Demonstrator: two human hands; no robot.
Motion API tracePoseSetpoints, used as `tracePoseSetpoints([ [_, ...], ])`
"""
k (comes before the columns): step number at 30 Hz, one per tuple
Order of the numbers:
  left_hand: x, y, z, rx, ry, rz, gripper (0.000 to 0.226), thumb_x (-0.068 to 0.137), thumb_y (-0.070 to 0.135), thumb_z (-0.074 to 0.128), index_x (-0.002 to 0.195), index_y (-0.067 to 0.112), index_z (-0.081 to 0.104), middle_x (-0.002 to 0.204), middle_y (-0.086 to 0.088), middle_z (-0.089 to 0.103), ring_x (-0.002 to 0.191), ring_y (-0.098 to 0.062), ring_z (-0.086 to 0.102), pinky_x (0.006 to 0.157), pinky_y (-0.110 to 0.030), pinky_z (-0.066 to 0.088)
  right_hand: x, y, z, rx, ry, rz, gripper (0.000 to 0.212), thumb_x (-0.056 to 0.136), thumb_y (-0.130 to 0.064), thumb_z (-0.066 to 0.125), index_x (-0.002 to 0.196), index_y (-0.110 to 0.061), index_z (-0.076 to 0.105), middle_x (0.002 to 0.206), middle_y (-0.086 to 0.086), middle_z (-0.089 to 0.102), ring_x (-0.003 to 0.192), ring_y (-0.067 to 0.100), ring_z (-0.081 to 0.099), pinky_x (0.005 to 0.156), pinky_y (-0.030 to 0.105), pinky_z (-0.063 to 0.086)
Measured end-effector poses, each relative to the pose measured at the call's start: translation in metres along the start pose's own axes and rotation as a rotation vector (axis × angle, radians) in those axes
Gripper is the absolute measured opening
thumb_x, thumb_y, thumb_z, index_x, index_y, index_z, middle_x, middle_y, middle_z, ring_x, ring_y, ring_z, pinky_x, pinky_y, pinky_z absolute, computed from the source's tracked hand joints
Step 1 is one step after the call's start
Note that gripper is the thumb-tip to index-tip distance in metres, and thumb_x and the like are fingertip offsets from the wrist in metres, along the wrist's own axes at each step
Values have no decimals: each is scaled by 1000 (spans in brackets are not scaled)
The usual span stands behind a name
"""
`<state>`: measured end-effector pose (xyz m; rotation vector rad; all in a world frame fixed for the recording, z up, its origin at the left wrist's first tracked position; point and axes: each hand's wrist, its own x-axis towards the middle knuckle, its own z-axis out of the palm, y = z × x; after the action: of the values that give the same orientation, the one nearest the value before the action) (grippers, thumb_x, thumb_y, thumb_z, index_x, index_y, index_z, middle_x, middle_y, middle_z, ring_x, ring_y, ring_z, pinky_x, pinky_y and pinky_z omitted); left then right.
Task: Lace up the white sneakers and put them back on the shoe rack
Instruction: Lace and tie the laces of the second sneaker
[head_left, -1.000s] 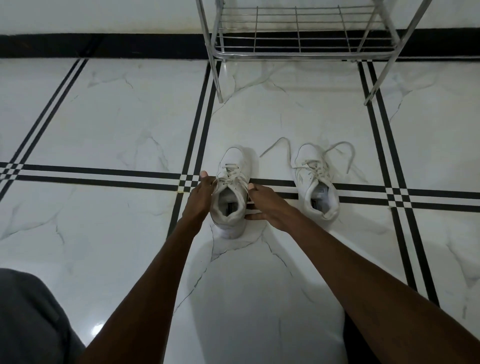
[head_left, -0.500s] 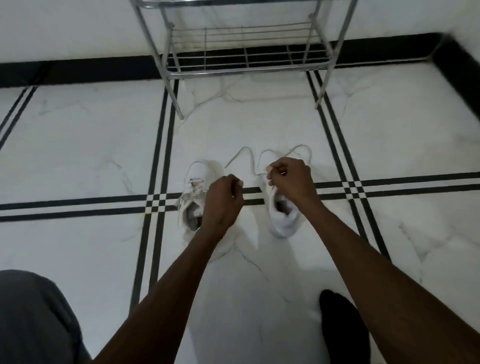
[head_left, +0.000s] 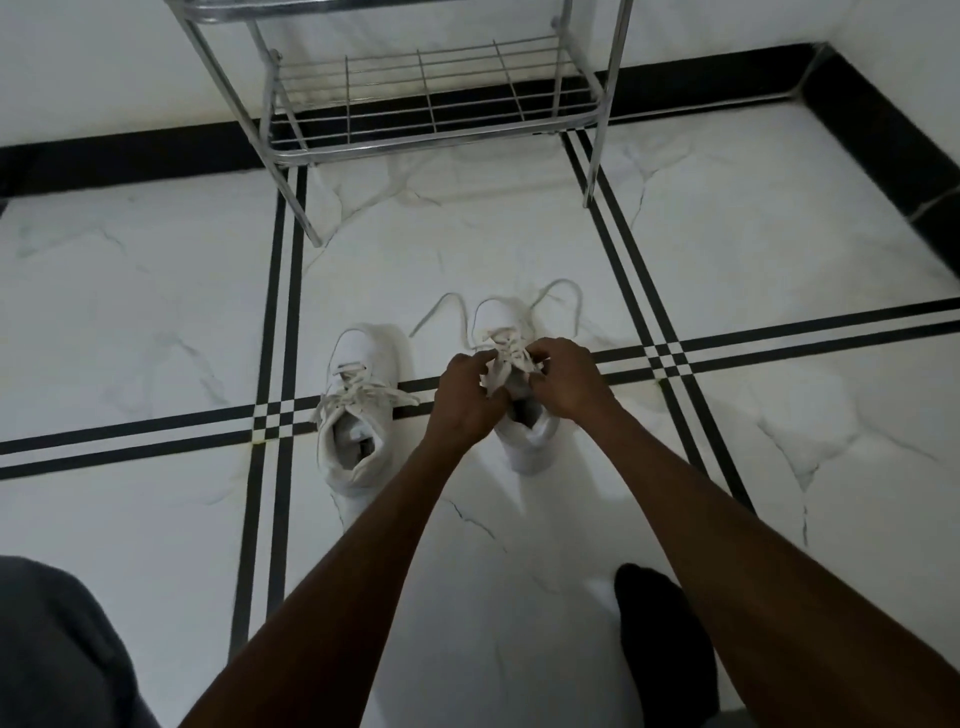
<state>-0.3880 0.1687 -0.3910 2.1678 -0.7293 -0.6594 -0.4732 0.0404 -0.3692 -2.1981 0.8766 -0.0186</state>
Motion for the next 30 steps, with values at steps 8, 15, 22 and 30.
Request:
tracePoseSetpoints([
  [8, -17, -17, -22, 29, -105, -24, 65, 72, 31, 77, 135, 21, 62, 115, -12, 62, 102, -25, 70, 87, -38, 58, 5, -6, 9, 227, -114, 185, 54, 91, -47, 66, 91, 7, 71, 83, 21, 68, 76, 23, 60, 69, 33, 44],
  [15, -12, -14, -11, -195, 46, -120, 36, 88, 36, 78, 116, 15, 73, 110, -4, 70, 95, -21, 70, 73, -20, 50, 6, -18, 18, 320, -115, 237, 25, 86, -19, 76, 107, -5, 76, 105, 10, 74, 103, 21, 67, 94, 34, 54],
  [22, -10, -10, -17, -535, -6, -222, 36, 95, 44, 67, 81, 12, 75, 86, -12, 75, 85, -23, 68, 82, -40, 57, 10, -7, 4, 498, -62, 183, 17, 89, -26, 72, 93, -11, 76, 93, 8, 77, 89, 25, 74, 74, 41, 64],
  [30, -4, 18, -55, -425, 141, 45, 32, 102, 41, 59, 101, 17, 80, 109, 0, 76, 95, -2, 73, 65, -19, 60, 4, -30, -5, 322, -234, -49, 19, 92, -18, 67, 105, -19, 80, 98, 2, 79, 98, 19, 72, 87, 36, 57],
])
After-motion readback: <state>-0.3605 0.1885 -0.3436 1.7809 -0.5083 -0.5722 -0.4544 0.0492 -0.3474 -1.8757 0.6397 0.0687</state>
